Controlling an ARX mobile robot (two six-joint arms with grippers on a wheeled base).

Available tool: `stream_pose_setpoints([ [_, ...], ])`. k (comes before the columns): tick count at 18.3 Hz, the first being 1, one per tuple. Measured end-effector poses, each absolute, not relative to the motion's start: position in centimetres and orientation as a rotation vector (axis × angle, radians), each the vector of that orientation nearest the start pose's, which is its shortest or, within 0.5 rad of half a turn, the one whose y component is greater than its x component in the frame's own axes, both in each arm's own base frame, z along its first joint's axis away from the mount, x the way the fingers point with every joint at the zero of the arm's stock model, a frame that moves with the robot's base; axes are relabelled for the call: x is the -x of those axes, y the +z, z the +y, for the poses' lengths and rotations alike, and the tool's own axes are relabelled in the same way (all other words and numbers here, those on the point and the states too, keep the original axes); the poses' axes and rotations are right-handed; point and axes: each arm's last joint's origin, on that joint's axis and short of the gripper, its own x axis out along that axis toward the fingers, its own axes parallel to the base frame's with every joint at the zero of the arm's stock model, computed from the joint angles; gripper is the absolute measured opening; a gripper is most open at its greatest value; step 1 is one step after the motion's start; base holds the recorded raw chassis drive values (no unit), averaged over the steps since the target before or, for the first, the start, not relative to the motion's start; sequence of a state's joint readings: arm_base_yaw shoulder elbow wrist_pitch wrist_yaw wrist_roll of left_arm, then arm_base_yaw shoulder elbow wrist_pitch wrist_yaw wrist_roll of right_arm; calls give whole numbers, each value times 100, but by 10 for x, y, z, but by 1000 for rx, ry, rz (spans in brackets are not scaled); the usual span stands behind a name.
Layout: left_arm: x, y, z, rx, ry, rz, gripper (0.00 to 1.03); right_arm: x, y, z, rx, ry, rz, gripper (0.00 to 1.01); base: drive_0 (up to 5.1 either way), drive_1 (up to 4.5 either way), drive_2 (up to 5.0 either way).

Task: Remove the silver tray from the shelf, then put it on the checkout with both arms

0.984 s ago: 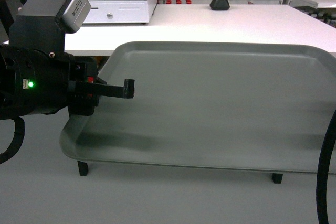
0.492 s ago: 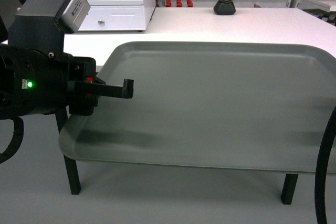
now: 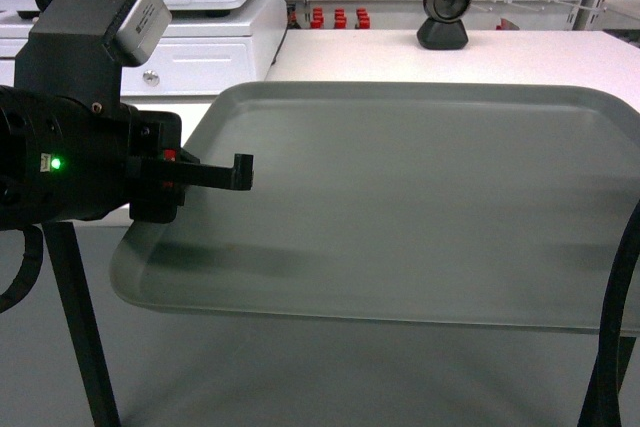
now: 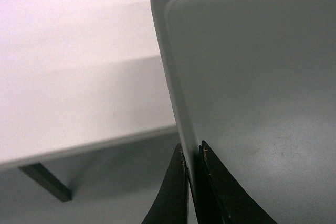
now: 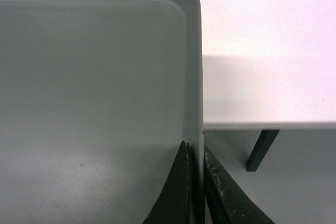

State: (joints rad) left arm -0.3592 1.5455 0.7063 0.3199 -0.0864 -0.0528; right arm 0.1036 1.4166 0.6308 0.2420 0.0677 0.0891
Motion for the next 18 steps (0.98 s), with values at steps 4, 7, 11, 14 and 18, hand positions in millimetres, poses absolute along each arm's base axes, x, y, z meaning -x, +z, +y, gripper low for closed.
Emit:
stream_pose_setpoints([
  [4,-287,177,-105,-63,-254,513,3,-277,184,27,-40,11,541,3,-7,413,-427],
  [7,-287,177,-105,-64,-254,516,3,-277,184,27,-40,11,541,3,-7,413,-427],
  [11,-287,177,-105,-65,-254,517,3,-277,183,27,-39,11,543,3,-6,413,-425],
  [14,-287,177,-105,-64,-255,515,3,-277,183,27,-39,11,543,3,-4,415,-422],
  [18,-287,177,-105,-63,-254,514,3,-277,183,27,-39,11,542,3,-3,311,-316],
])
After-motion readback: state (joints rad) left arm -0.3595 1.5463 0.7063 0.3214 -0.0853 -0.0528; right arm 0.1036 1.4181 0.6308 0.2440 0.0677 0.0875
